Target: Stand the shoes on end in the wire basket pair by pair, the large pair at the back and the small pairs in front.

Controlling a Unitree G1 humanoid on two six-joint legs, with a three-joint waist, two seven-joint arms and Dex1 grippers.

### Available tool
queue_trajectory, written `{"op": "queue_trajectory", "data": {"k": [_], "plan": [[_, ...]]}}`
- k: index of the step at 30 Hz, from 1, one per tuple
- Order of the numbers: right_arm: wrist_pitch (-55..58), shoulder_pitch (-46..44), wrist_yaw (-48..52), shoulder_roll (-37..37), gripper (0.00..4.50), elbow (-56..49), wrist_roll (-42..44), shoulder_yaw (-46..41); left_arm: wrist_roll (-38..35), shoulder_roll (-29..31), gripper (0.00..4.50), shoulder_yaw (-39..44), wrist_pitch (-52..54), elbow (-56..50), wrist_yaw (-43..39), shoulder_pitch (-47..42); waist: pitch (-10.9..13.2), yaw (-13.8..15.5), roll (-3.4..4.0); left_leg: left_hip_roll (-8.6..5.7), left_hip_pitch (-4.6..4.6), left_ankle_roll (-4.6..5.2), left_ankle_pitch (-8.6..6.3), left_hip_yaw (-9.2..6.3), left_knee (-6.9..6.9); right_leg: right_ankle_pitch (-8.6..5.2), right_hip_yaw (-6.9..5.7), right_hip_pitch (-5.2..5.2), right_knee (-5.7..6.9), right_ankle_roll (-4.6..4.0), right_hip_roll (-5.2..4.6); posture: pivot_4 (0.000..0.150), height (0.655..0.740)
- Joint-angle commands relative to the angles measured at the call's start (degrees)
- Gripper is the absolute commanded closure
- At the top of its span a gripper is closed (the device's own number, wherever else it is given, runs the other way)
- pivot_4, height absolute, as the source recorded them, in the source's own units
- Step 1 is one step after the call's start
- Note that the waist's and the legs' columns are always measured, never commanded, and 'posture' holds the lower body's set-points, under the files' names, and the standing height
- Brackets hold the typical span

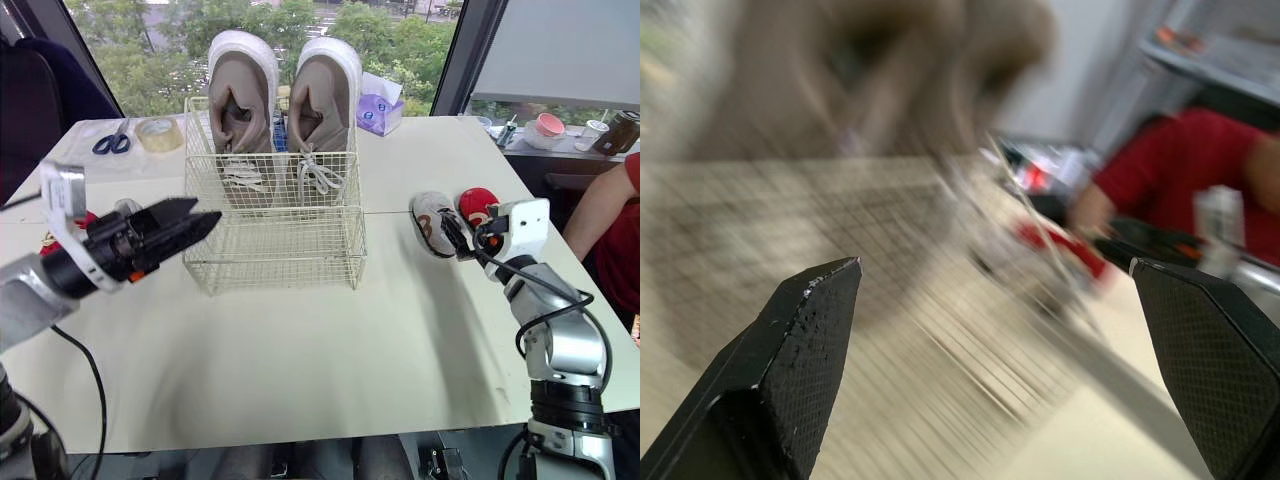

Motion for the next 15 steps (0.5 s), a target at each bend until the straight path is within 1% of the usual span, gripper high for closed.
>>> {"op": "queue_trajectory", "data": {"k": [1,5,12,15], "plan": [[-4.8,-0.7,0.4,1.3,0.00,3.3,-2.5,1.0,-4.3,3.2,0.06,-1.4,-3.2,-3.9,0.1,4.9,0.0,-0.2,0.02,0.01,0.05,0.00,0.00,0.01,-0.01,0.00,0.00,0.02,0.01,-0.03,0.01,0.150,0.7400],[-10.1,-3.5,3.2,2.5,0.00,15.3,-3.5,1.3,-4.6,6.2,0.06,-3.1,-5.7,-4.5,-0.9,8.4,0.0,-0.3,0.08,0.03,0.10,-0.03,0.02,0.00,-0.01,0.02,0.00,0.02,0.02,-0.09,0.06,0.150,0.7400],[-17.1,-8.2,8.4,2.6,0.00,31.0,-5.6,3.1,-1.7,8.7,0.06,-6.8,-9.8,-4.6,-2.7,10.3,0.0,-0.3,0.18,0.00,0.07,-0.03,0.01,0.03,-0.08,0.00,0.03,0.01,-0.05,-0.13,0.05,0.150,0.7400],[-20.5,-12.3,9.3,2.8,0.00,39.3,-7.0,3.9,0.3,9.8,0.06,-8.7,-10.4,-4.7,-4.1,10.8,0.0,-0.9,0.22,0.00,0.07,-0.03,0.01,0.04,-0.09,0.00,0.04,0.00,-0.05,-0.14,0.06,0.150,0.7400]]}}
